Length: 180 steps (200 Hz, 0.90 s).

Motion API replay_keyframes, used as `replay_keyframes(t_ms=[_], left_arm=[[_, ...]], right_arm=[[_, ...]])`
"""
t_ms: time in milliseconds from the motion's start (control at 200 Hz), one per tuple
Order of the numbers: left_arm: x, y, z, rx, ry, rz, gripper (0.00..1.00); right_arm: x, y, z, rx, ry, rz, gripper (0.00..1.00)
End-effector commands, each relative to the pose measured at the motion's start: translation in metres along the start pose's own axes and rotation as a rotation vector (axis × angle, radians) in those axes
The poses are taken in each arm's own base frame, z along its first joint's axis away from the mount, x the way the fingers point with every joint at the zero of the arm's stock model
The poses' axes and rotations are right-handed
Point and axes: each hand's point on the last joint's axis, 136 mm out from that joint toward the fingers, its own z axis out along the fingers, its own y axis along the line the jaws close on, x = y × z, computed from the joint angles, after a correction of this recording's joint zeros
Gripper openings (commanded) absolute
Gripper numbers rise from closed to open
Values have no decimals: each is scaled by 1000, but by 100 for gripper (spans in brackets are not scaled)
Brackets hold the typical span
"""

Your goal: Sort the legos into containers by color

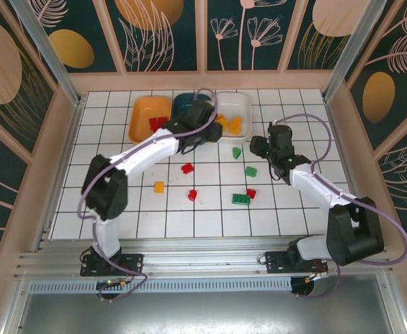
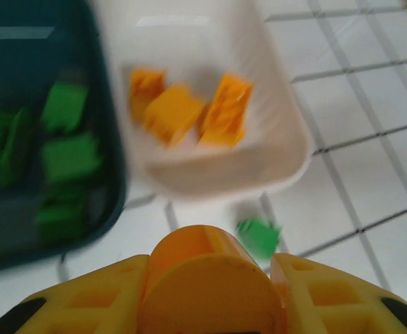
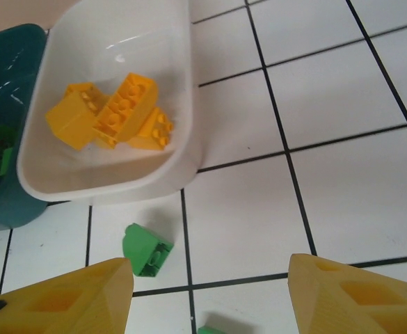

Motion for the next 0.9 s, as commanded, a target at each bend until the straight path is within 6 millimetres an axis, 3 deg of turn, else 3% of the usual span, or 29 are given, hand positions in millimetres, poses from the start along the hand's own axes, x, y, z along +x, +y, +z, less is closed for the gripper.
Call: replay_keyframes(t_ms=[0, 150, 350, 470, 621, 661, 786, 861, 896], left_arm=[[-14, -28, 35, 95, 29, 91, 25], [-22, -40, 74, 120, 49, 122, 26], [-16, -26, 107, 110, 40, 82, 30], [-17, -19, 117, 115, 31, 58, 34], [-25, -19, 115, 123, 12, 63, 40], [-28, -20, 113, 126, 4, 64, 47], [-33, -18, 105, 109, -2, 70, 84], [-41, -18, 92, 107, -18, 75, 98], [-44, -19, 84, 111, -32, 78, 98]], right_arm=[[-6, -9, -6, -15, -35, 74, 62], [-14, -25, -18, -13, -61, 128, 62], [-18, -22, -25, -40, -55, 122, 62], [-8, -19, -25, -47, -34, 115, 64], [2, -10, -25, -63, -6, 96, 66], [4, -6, -25, -70, 0, 93, 67], [8, 5, -20, -73, 16, 75, 68], [12, 9, -16, -65, 29, 63, 68], [13, 10, -14, -65, 34, 59, 68]])
